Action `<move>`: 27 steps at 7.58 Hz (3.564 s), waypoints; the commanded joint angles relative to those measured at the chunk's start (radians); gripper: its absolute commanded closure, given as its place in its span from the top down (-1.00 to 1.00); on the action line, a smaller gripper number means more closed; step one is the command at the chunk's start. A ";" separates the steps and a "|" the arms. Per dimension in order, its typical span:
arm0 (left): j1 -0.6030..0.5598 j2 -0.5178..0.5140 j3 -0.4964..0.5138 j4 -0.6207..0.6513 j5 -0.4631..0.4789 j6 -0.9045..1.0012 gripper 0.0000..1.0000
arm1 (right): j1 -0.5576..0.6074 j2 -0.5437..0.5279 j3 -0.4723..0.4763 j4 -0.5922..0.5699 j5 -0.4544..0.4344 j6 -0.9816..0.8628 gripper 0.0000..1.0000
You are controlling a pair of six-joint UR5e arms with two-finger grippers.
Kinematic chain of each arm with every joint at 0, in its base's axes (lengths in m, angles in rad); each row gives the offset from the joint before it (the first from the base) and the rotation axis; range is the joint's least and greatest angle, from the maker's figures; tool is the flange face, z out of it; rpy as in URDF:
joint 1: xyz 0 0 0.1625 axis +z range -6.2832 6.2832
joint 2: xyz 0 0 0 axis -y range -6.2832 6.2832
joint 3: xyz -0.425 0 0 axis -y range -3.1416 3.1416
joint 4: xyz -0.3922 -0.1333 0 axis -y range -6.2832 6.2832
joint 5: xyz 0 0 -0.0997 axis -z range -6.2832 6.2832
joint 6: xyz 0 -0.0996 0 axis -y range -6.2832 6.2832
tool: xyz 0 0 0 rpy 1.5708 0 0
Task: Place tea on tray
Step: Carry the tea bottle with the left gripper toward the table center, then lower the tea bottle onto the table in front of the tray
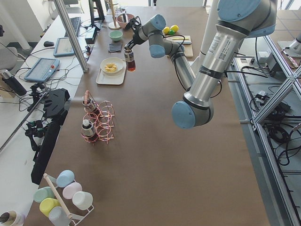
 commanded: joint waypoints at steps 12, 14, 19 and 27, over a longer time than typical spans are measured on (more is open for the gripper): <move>0.404 -0.190 0.164 0.161 0.368 -0.044 -1.00 | 0.000 -0.013 0.002 0.000 0.001 0.003 1.00; 0.421 -0.188 0.164 0.161 0.383 -0.044 -1.00 | 0.002 -0.016 0.002 0.000 0.001 0.001 1.00; 0.430 -0.187 0.164 0.159 0.405 -0.047 -1.00 | 0.002 -0.016 0.004 0.000 0.001 0.001 1.00; 0.428 -0.188 0.152 0.158 0.397 -0.037 0.93 | 0.000 -0.016 0.002 0.000 0.001 0.003 1.00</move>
